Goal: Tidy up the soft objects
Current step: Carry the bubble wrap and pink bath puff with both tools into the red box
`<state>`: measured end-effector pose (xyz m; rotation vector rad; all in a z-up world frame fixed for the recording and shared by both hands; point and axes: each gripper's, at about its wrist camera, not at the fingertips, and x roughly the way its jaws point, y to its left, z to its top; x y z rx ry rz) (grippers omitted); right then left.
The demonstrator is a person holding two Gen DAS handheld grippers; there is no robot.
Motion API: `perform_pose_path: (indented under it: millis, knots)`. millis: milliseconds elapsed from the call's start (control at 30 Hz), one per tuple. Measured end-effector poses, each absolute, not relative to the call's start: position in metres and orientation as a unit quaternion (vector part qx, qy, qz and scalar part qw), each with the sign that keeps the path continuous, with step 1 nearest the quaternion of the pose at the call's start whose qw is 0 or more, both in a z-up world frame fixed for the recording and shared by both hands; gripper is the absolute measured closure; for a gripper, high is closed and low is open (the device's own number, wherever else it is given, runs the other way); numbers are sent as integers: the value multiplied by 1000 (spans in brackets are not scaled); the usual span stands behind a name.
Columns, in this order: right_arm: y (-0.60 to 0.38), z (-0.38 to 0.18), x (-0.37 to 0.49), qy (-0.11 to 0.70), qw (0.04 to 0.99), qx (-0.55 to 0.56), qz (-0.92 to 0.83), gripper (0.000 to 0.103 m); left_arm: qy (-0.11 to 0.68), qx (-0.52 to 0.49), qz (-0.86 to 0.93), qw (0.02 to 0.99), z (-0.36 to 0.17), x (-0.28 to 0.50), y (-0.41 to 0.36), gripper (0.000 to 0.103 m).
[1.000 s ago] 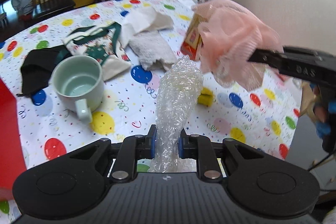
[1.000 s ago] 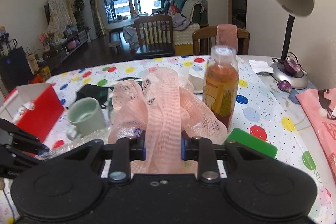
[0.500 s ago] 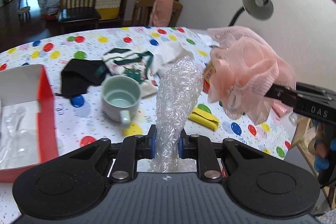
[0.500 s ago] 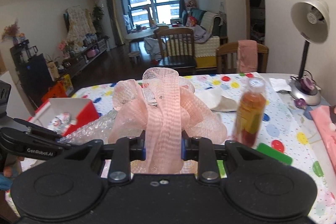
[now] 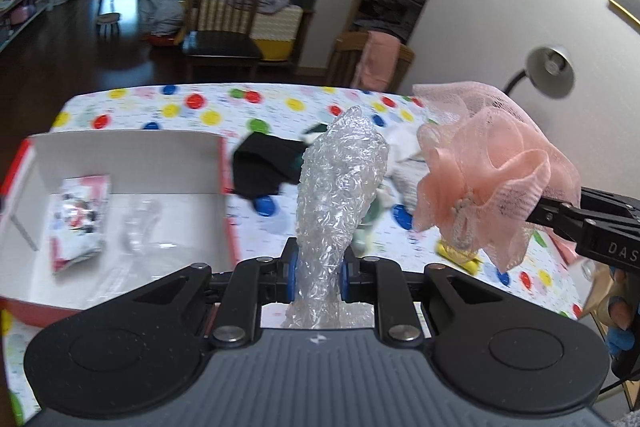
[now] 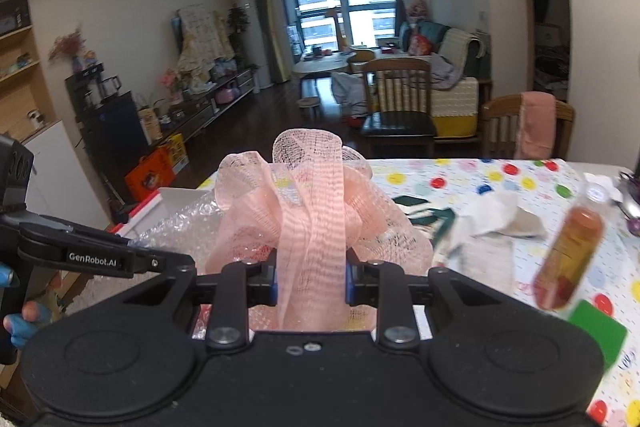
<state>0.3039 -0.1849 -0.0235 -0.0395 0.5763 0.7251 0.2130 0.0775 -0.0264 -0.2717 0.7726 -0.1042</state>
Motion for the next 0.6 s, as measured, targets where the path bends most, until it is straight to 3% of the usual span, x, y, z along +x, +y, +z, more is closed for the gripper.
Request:
perform_pose_path:
  millis: [600]
  knots:
    - [-49,-28,294,293,862,-45,411,77,359,-117,38,925,-24,203,198,84]
